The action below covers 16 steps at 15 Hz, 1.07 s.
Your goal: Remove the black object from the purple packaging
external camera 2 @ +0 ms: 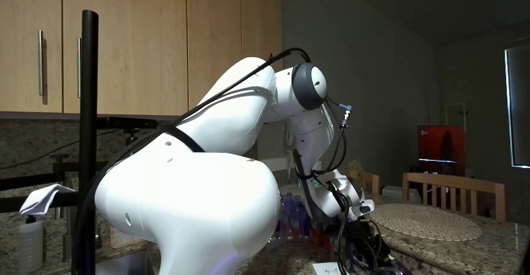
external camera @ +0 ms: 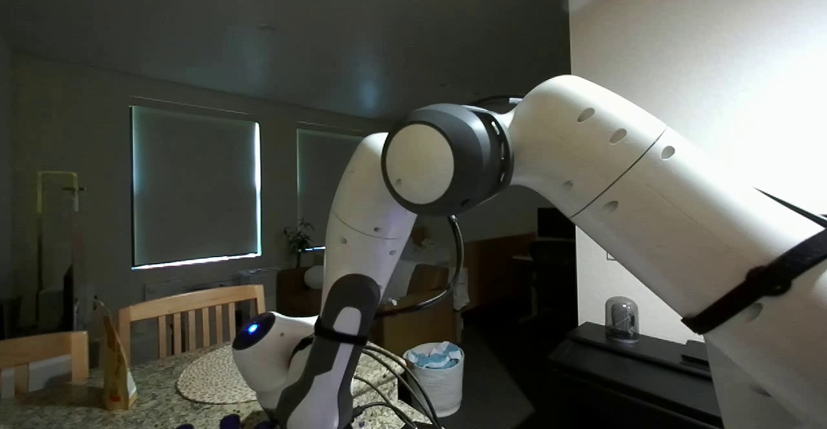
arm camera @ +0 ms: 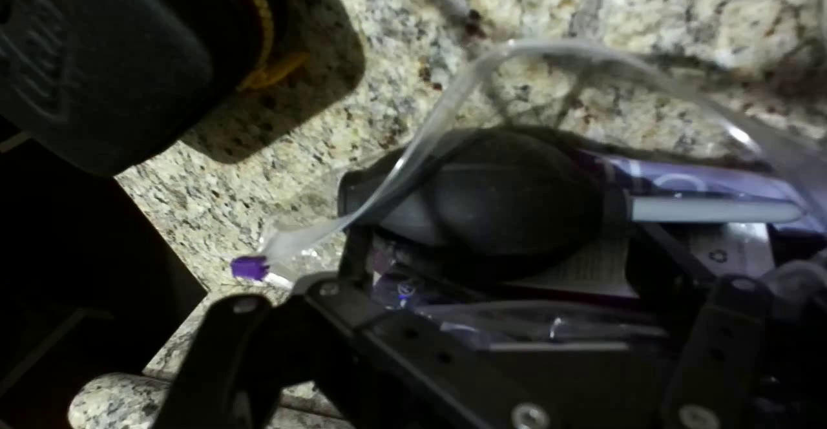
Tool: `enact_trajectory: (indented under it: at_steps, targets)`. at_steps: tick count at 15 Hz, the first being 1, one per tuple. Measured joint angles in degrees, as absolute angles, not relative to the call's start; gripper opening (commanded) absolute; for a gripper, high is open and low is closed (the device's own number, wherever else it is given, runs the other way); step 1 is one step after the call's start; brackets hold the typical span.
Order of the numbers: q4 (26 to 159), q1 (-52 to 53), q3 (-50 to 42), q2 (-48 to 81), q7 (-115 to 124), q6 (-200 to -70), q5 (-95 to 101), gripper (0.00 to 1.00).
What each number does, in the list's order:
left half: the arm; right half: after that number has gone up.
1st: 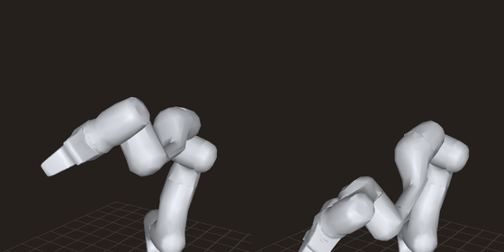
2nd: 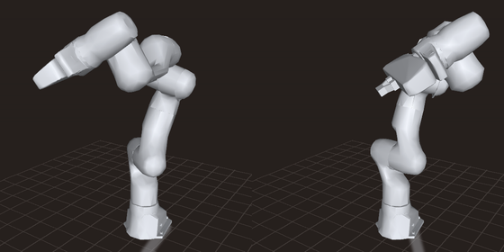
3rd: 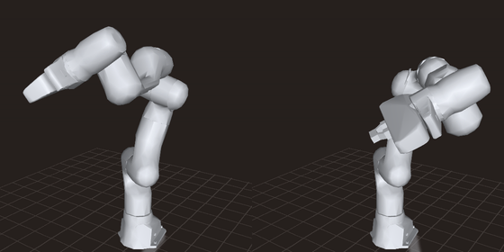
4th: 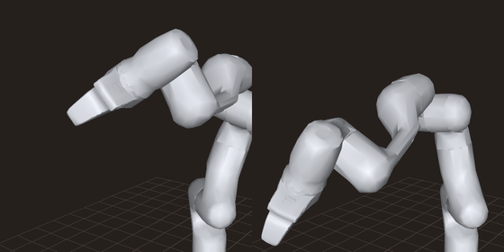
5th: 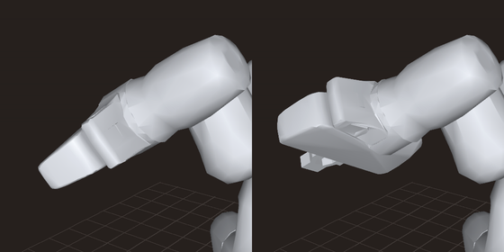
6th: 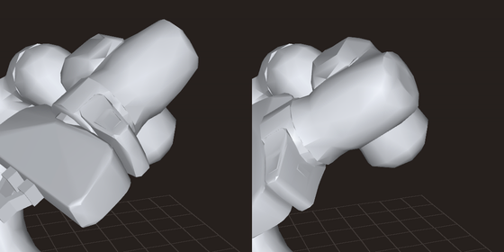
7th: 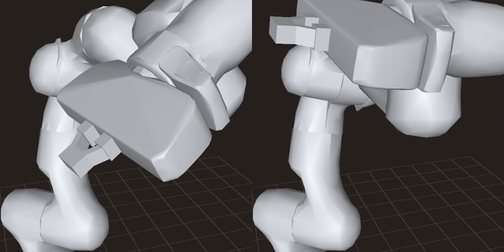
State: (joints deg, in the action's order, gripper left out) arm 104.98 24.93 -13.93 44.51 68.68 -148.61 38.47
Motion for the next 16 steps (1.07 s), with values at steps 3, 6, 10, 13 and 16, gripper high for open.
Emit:
enact_trajectory:
  at_steps: [3, 6, 10, 13, 16]
  targets:
    - [108.2, 23.9, -14.0, 42.3, 68.7, -156.0, 38.4, 1.0]
    - [111.3, 21.8, -14.0, 40.4, 68.7, -163.7, 37.5, 1.0]
    - [114.8, 19.9, -13.8, 38.8, 66.2, -170.3, 32.5, 1.0]
    - [116.5, 18.2, -11.9, 38.2, 60.2, -172.7, 25.5, 1.0]
    - [117.5, 17.0, -10.2, 37.1, 54.2, -174.1, 18.0, 1.0]
